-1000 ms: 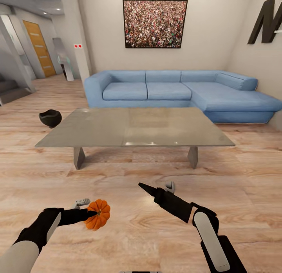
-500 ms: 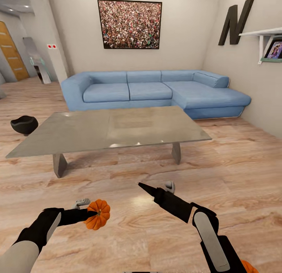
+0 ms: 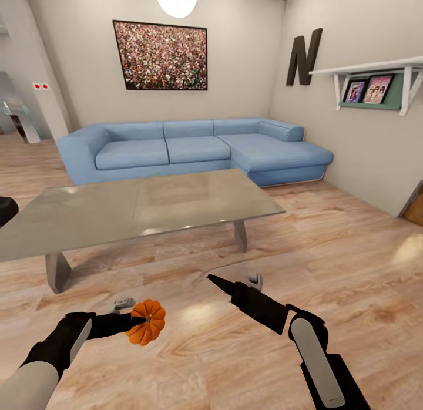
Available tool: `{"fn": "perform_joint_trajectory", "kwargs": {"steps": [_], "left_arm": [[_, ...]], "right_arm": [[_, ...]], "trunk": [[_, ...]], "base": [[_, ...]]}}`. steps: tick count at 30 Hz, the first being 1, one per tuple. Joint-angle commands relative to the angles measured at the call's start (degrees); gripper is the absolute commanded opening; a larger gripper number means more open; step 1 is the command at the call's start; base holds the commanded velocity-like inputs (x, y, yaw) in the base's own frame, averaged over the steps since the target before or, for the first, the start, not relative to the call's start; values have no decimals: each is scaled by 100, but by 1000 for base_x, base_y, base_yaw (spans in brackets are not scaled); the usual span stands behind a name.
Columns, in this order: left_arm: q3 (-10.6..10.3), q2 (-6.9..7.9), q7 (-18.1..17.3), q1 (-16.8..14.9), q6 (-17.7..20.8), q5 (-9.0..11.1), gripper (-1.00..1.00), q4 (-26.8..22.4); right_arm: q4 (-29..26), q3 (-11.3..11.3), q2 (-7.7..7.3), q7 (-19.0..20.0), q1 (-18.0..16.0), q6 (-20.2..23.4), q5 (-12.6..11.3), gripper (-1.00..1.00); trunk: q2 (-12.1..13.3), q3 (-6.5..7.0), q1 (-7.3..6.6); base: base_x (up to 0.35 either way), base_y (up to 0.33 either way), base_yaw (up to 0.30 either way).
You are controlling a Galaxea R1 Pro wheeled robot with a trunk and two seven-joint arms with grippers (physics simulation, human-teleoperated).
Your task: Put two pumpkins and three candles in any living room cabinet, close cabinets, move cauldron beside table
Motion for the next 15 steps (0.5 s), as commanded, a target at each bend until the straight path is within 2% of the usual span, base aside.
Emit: {"fn": "perform_joint_trajectory", "kwargs": {"steps": [1, 12, 15], "left_arm": [[28, -2, -34, -1, 57, 29, -100, -8], [30, -2, -34, -1, 150, 29, -100, -8], [30, -2, -34, -1, 157, 30, -100, -8]], "right_arm": [[1, -7, 3, 17, -4, 25, 9, 100], [1, -10, 2, 26, -4, 25, 9, 100], [1, -15, 3, 26, -4, 25, 9, 100]], "trunk": [[0, 18, -4], [14, 262, -32], [18, 328, -40]], "base": [[0, 0, -288], [-4, 0, -288], [-171, 0, -288]]}}
